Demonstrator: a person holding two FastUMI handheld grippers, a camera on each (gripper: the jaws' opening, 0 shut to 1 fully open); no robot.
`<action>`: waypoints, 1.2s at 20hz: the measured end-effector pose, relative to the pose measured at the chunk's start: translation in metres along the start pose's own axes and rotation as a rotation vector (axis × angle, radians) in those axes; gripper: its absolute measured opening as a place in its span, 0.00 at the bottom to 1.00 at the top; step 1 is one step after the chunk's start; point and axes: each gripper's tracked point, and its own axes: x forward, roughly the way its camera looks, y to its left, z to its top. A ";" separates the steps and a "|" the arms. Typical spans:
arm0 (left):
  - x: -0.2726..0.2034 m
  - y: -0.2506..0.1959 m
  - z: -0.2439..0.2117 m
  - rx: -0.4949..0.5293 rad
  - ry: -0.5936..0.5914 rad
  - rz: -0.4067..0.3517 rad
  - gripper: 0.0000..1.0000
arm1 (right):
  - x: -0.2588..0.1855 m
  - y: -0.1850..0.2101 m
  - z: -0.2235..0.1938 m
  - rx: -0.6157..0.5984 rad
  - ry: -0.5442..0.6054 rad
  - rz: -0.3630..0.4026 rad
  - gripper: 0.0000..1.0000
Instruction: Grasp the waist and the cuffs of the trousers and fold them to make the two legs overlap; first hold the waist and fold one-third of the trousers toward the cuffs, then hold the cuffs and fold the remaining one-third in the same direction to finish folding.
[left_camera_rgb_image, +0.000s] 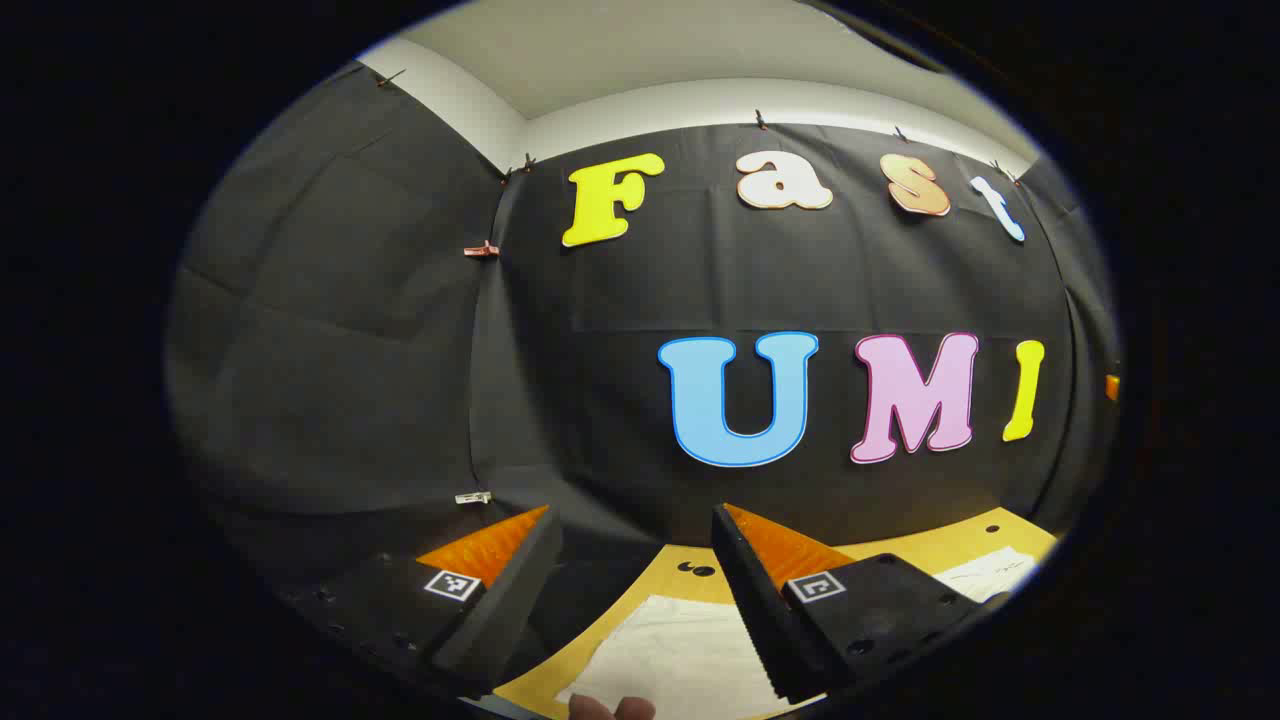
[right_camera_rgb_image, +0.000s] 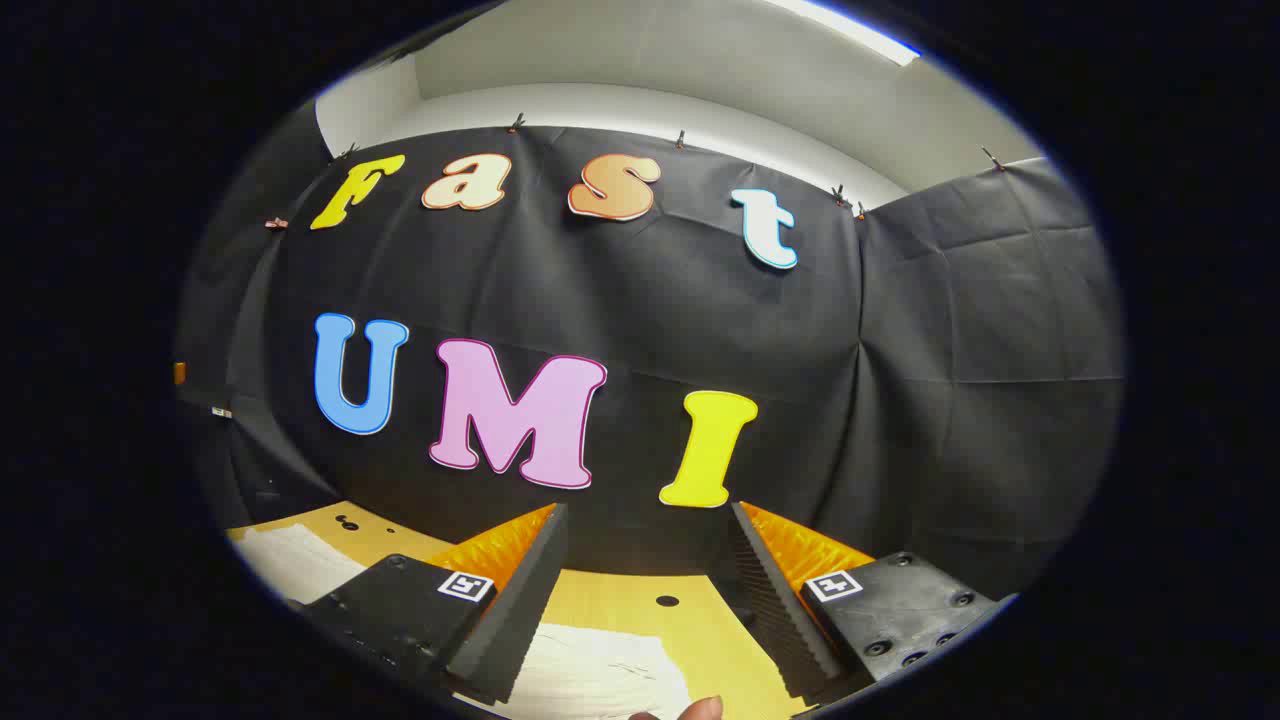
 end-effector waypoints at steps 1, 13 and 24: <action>0.001 -0.001 0.000 0.000 -0.003 -0.009 0.95 | -0.001 0.001 0.000 -0.008 0.004 -0.002 0.97; -0.015 0.011 -0.041 0.112 0.068 -0.089 0.94 | -0.021 0.019 -0.014 -0.061 0.046 0.016 0.97; -0.061 0.006 -0.292 0.822 0.365 -0.484 0.96 | -0.058 0.014 -0.098 -0.285 0.227 0.032 0.97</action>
